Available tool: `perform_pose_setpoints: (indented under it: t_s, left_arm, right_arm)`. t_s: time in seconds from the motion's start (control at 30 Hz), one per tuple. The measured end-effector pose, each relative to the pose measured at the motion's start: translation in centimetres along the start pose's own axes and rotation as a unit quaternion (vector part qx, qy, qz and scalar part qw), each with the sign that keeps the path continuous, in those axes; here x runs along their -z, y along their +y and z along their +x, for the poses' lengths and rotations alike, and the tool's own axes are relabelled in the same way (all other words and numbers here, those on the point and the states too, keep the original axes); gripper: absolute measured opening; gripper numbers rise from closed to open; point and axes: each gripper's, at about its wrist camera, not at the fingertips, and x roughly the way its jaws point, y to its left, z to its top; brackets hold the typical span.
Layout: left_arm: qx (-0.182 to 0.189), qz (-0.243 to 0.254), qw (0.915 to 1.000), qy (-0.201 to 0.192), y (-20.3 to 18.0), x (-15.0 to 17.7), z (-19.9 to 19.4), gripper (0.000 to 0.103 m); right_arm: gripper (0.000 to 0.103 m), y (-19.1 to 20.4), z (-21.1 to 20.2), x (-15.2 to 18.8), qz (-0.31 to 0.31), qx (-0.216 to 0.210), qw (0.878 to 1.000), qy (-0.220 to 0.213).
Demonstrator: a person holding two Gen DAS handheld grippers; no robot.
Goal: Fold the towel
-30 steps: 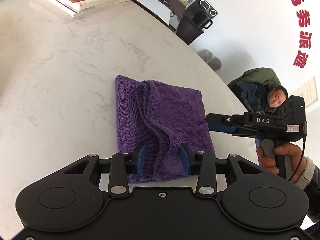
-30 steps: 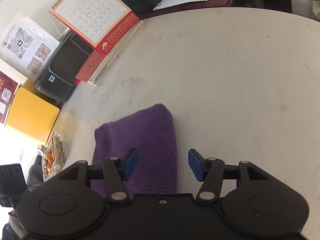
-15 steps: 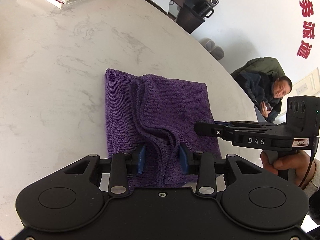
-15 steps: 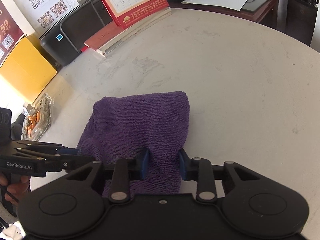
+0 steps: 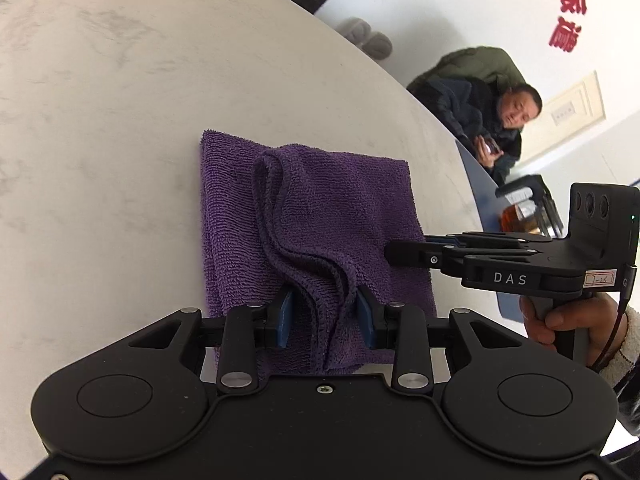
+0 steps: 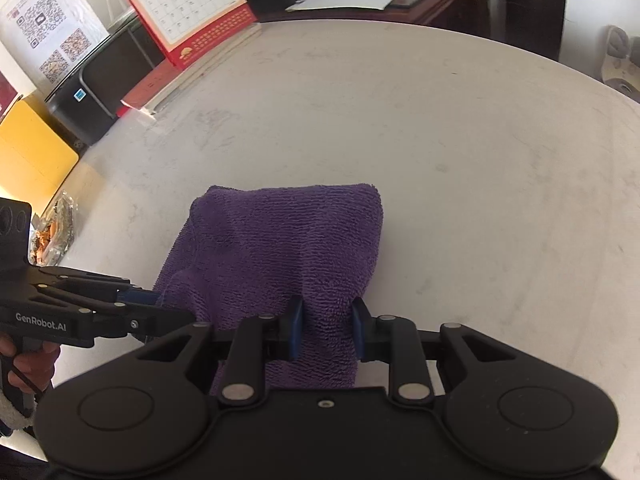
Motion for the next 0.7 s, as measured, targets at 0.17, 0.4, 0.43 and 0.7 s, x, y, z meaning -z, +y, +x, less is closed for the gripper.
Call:
perform_pose_setpoints:
  t_s: [0.17,0.4,0.43,0.7]
  left_arm:
    - [0.011,0.027,0.9992,0.026,-2.5,0.2,2.5,0.032]
    - [0.004,0.055,0.9972,0.05,-4.5,1.4,2.4,0.042]
    - [-0.001,0.052,0.9973,0.051,-4.4,1.5,2.5,0.042]
    - [-0.022,0.038,0.998,0.045,-4.0,1.7,2.5,0.023]
  right_arm:
    - [0.03,-1.7,-2.1,0.7,-0.003,0.005,1.0,-0.012]
    - [0.039,-4.0,-5.0,1.8,-0.007,0.013,0.999,-0.03]
    - [0.039,-4.3,-5.5,1.9,-0.008,0.014,0.999,-0.032]
    - [0.039,-2.7,-5.4,-0.4,-0.155,-0.038,0.986,-0.047]
